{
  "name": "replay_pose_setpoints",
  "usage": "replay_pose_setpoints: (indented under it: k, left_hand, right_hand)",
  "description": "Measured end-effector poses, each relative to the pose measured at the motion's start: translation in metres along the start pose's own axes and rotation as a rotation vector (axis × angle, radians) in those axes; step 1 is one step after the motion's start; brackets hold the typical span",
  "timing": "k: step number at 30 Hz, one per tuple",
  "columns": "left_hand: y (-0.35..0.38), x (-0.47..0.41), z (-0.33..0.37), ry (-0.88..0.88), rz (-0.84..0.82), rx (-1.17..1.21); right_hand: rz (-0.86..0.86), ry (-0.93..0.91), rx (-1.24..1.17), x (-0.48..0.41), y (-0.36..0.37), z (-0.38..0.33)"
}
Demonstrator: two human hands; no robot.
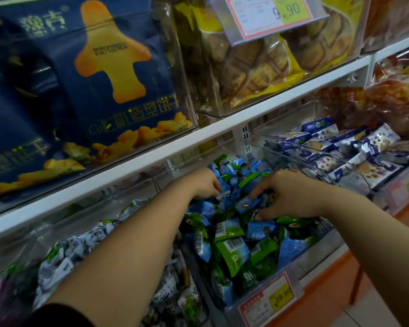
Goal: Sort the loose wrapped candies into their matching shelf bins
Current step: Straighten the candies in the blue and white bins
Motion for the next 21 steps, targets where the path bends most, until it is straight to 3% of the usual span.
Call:
replay_pose_setpoints:
  k: [6,11,14,21]
  left_hand:
    - [0.015,-0.015,-0.005,-0.104,0.064,0.007]
    - [0.007,-0.005,-0.005,-0.077,0.157,0.133]
    - [0.002,0.016,-0.007,-0.100,0.326,0.283]
    - [0.013,0.102,-0.031,-0.336,0.728,0.619]
  right_hand:
    - [-0.013,-0.003,-0.009,-0.002,0.000,0.002]
    - [-0.012,0.009,-0.005,-0.001,-0.001,0.000]
    - [0.023,0.003,0.003,-0.001,0.003,-0.004]
    - [0.115,-0.050,-0.098,0.004,0.023,-0.018]
Point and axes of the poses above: each hand's wrist, its own x-axis away from the middle knuckle, its own y-axis out of the palm, z = x × y, the point moved 1 cm from there along -x, towards the middle knuckle, and after that the axes turned 15 degrees about -x, right-handed, at the moved point
